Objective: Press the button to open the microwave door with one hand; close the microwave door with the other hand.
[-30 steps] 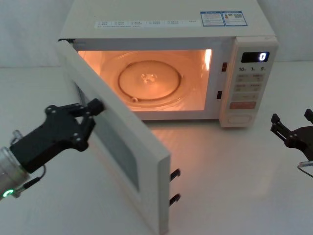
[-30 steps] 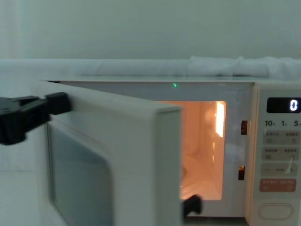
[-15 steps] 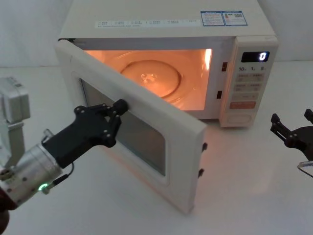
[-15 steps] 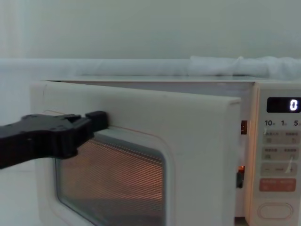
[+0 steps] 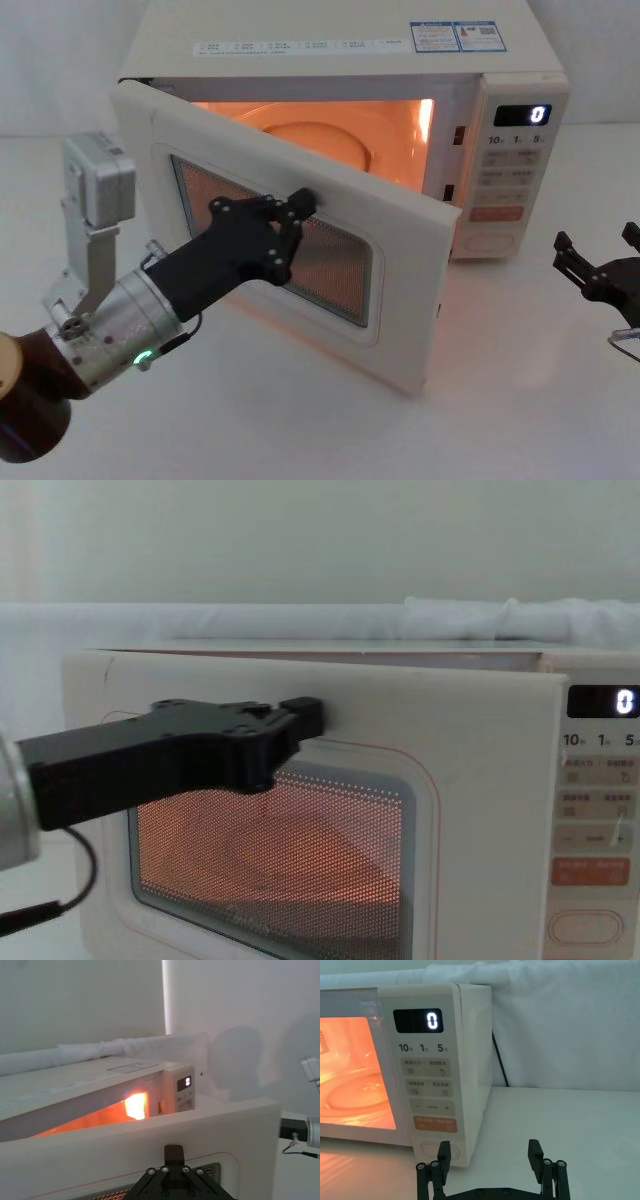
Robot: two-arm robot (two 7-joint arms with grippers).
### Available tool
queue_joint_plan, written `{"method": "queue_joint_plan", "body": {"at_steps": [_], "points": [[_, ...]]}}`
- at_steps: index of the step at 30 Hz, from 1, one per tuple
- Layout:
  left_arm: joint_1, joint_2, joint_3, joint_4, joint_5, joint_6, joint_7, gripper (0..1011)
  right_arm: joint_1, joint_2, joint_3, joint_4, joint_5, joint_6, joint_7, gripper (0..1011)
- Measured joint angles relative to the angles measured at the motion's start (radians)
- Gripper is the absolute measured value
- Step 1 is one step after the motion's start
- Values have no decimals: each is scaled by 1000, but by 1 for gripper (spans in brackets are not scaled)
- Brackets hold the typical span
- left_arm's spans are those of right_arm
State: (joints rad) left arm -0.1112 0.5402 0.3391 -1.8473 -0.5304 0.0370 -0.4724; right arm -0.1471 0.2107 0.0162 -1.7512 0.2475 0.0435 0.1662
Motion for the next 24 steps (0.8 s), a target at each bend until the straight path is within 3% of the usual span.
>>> {"method": "queue_joint_plan", "body": {"at_steps": [9, 24], "points": [[-55, -28, 54, 23, 9, 31, 16, 0, 0, 0, 0, 0, 0, 0, 0, 1000], [-136, -70, 102, 79, 23, 84, 45, 0, 0, 0, 0, 0, 0, 0, 0, 1000]]}}
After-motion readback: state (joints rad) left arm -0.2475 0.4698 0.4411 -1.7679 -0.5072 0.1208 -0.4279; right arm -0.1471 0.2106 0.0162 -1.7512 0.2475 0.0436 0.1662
